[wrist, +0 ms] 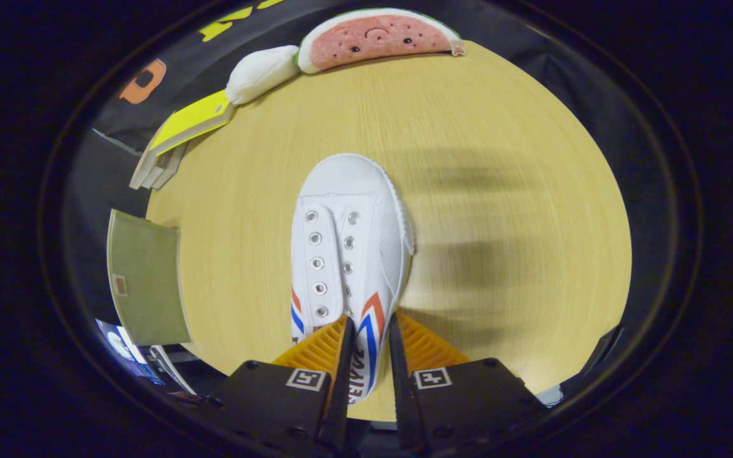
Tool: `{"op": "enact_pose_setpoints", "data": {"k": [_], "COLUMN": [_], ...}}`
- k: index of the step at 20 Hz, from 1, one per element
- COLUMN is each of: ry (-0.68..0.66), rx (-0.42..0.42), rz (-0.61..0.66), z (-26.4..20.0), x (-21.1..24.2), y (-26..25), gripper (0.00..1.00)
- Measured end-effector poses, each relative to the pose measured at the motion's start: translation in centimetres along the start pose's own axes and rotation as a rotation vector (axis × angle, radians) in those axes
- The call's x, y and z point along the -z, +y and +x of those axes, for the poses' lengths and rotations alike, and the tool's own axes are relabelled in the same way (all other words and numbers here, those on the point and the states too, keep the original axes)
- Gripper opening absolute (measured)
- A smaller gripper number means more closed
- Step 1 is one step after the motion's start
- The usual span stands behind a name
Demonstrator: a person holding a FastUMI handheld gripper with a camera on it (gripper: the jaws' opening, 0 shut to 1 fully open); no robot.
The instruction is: Open the storage box then place both shoes into the box .Put the left shoe in first, then the right shoe, with the right side of both shoes facing outward in a uniform manner.
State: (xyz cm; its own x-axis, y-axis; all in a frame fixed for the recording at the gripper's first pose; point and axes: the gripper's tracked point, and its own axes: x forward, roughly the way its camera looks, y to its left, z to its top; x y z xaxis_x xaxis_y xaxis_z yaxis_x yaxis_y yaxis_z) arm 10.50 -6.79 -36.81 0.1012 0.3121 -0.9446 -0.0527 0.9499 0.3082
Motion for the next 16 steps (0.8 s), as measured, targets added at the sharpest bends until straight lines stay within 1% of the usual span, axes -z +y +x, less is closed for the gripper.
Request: {"op": "enact_pose_setpoints", "data": {"k": [3, 4, 5, 7, 10, 12, 16], "ry": [-0.006, -0.009, -0.012, -0.006, -0.009, 0.002, -0.002], "rx": [0.012, 0.018, 0.02, 0.009, -0.032, -0.079, -0.144], "rz": [0.017, 0.022, 0.031, 0.05, 0.093, 0.099, 0.111], "z": [0.1, -0.1, -0.2, -0.2, -1.0, -1.5, -2.9], "x": [0.0, -0.1, -0.2, 0.1, 0.9, 2.3, 3.1], "y": [0.1, 0.1, 0.1, 0.5, 2.0, 3.4, 6.2], "gripper": [0.24, 0.22, 0.15, 0.08, 0.06, 0.06, 0.06]}}
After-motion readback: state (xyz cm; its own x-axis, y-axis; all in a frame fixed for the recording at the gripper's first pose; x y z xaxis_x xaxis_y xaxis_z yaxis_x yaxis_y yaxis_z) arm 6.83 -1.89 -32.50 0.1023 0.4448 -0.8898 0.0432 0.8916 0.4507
